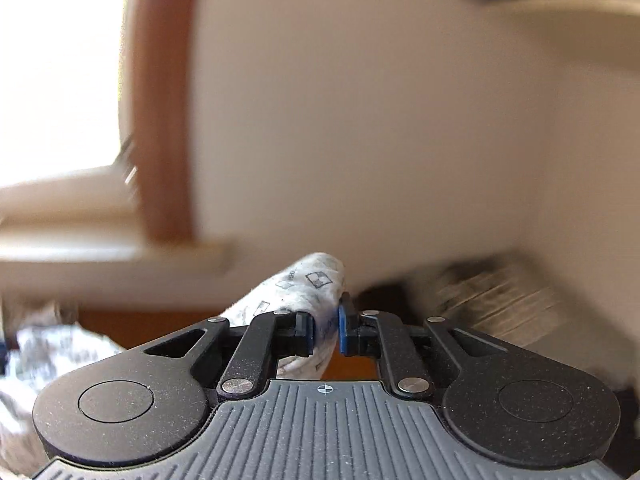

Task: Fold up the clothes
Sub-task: 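Lift the sheet corner with the right tool while the left tool grasps another edge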

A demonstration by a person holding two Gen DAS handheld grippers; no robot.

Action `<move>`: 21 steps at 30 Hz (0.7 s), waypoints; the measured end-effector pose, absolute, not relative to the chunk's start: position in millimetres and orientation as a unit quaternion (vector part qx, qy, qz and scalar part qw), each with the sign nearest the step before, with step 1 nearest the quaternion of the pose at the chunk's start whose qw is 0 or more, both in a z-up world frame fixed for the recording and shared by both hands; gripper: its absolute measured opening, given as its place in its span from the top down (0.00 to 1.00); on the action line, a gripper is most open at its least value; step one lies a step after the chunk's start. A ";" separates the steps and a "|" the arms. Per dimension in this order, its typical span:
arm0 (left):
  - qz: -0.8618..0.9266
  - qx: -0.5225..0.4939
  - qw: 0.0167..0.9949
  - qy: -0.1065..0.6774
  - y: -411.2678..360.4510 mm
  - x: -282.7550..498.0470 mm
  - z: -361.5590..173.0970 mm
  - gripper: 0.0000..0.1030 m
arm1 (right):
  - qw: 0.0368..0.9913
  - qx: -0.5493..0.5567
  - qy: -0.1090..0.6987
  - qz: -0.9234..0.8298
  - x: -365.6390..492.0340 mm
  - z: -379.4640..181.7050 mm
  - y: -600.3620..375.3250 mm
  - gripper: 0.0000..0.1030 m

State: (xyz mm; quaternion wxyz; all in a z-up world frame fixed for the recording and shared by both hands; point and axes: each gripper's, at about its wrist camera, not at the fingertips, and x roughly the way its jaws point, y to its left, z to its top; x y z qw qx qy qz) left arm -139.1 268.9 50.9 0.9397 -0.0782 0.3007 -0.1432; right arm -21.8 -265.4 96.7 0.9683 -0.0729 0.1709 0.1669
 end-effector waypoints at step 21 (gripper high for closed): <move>-0.213 -0.099 0.926 0.297 174.8 -146.9 60.4 0.62 | 0.931 -0.120 0.308 0.154 -5.3 -8.9 -284.8 0.70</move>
